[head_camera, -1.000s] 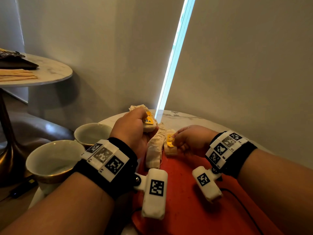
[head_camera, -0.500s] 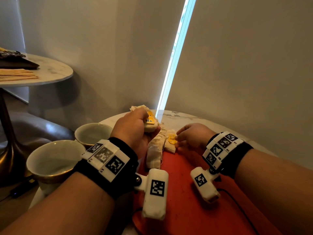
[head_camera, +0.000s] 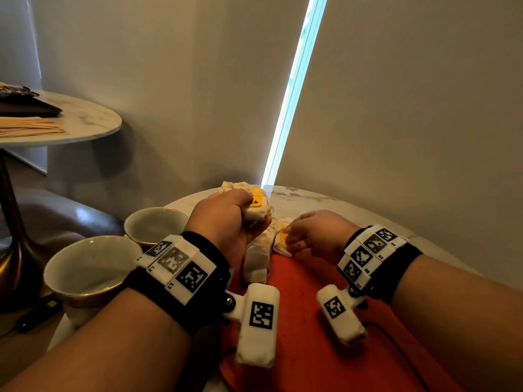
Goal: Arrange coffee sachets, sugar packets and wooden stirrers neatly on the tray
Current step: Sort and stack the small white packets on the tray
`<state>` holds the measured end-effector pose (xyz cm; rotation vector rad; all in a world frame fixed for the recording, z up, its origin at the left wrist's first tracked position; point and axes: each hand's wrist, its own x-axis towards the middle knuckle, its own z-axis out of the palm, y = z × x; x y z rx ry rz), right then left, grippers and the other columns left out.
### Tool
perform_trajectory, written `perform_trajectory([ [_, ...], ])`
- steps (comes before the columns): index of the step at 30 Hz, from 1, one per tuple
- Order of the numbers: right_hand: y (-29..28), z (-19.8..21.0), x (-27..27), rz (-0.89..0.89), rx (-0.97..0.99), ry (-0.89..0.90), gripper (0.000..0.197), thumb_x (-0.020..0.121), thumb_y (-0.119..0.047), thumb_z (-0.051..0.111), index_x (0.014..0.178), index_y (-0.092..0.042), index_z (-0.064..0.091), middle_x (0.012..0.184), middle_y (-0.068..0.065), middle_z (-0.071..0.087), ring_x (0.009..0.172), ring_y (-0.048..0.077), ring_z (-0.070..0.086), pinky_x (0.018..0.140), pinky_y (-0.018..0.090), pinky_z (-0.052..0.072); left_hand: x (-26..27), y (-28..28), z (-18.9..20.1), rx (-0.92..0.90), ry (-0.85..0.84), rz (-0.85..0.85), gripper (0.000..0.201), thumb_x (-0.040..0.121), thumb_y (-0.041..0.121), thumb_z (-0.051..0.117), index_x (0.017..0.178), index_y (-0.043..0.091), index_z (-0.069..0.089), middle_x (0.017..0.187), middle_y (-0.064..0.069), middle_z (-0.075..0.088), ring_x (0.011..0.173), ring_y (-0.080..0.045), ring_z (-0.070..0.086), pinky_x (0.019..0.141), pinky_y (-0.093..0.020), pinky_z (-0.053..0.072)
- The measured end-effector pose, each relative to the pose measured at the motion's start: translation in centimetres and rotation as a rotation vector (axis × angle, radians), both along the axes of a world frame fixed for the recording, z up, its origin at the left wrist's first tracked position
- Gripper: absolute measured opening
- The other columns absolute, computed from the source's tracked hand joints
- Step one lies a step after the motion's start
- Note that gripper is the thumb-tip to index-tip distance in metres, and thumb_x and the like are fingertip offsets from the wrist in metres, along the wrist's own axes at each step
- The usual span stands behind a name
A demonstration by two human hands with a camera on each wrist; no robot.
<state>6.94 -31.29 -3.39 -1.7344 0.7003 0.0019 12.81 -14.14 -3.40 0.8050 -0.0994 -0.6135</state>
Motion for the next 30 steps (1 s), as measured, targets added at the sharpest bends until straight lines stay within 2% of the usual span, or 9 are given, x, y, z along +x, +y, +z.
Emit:
perform_trajectory([
  [4,0.0,0.0,-0.3,-0.053,-0.014,-0.05,0.02,0.092,0.008,0.053,0.101,-0.01,0.054,0.071,0.012,0.046,0.054,0.018,0.043,0.048,0.025,0.031,-0.1,-0.1,0.0,-0.011,-0.018,-0.019,0.009,0.1,0.008,0.056,0.106,0.003,0.06,0.098,-0.02,0.064,0.086,-0.028,0.065,0.06,-0.032,0.062],
  [6,0.0,0.3,-0.4,-0.072,-0.191,-0.051,0.008,0.09,0.003,0.059,0.096,-0.002,0.062,0.075,0.012,0.059,0.054,0.018,0.055,0.048,0.025,0.038,-0.1,0.0,-0.1,0.01,-0.042,-0.027,0.012,0.099,0.01,0.057,0.106,0.001,0.062,0.098,-0.021,0.064,0.089,-0.029,0.065,0.057,-0.032,0.062],
  [8,0.0,0.6,-0.6,-0.106,-0.357,-0.102,0.005,0.091,-0.005,0.064,0.092,-0.006,0.069,0.078,0.008,0.066,0.059,0.018,0.062,0.05,0.027,0.045,-0.1,0.1,-0.2,0.035,-0.057,-0.022,0.016,0.098,0.012,0.059,0.109,0.002,0.064,0.097,-0.02,0.069,0.085,-0.029,0.07,0.054,-0.03,0.059],
  [11,0.5,1.3,-0.7,-0.125,-0.263,-0.313,0.004,0.094,-0.013,0.066,0.093,-0.009,0.066,0.078,0.006,0.062,0.06,0.015,0.058,0.051,0.027,0.044,-0.1,0.2,-0.2,0.032,-0.067,-0.02,0.014,0.097,0.012,0.06,0.107,0.004,0.065,0.094,-0.018,0.072,0.082,-0.028,0.073,0.055,-0.029,0.058],
  [14,1.5,2.0,-0.7,-0.053,-0.166,-0.463,0.016,0.089,-0.025,0.073,0.094,-0.012,0.064,0.076,0.004,0.06,0.062,0.014,0.056,0.052,0.027,0.044,-0.2,0.1,-0.4,0.044,-0.092,-0.02,0.023,0.096,0.014,0.062,0.117,0.006,0.065,0.098,-0.018,0.073,0.08,-0.025,0.074,0.057,-0.03,0.057],
  [19,3.1,2.1,-0.7,0.101,-0.236,-0.5,0.036,0.073,-0.037,0.085,0.096,-0.016,0.067,0.079,0.001,0.068,0.068,0.016,0.061,0.053,0.03,0.046,-0.4,0.2,-0.5,0.017,-0.117,-0.049,0.025,0.096,0.014,0.063,0.119,0.005,0.066,0.102,-0.019,0.074,0.083,-0.025,0.074,0.059,-0.029,0.057],
  [23,3.6,1.8,-0.8,0.113,-0.26,-0.513,0.02,0.081,-0.017,0.081,0.094,-0.011,0.067,0.083,0.007,0.071,0.07,0.019,0.064,0.057,0.034,0.048,-0.5,0.1,-0.4,0.013,-0.123,-0.068,0.029,0.097,0.019,0.061,0.119,0.0,0.065,0.092,-0.019,0.066,0.075,-0.023,0.068,0.059,-0.029,0.057],
  [26,3.5,2.0,-0.9,0.095,-0.212,-0.532,0.017,0.083,-0.005,0.076,0.097,-0.008,0.066,0.088,0.013,0.072,0.072,0.022,0.066,0.059,0.034,0.047,-0.4,0.1,-0.4,0.03,-0.126,-0.106,0.032,0.097,0.024,0.059,0.119,0.001,0.066,0.093,-0.017,0.066,0.073,-0.021,0.066,0.06,-0.03,0.056],
  [30,3.4,2.1,-1.1,0.095,-0.118,-0.564,0.021,0.085,0.002,0.071,0.1,-0.009,0.063,0.079,0.005,0.072,0.066,0.017,0.067,0.058,0.031,0.047,-0.3,0.2,-0.6,0.092,-0.16,-0.11,0.029,0.091,0.016,0.059,0.116,0.003,0.067,0.089,-0.014,0.07,0.071,-0.017,0.069,0.058,-0.03,0.054],
])
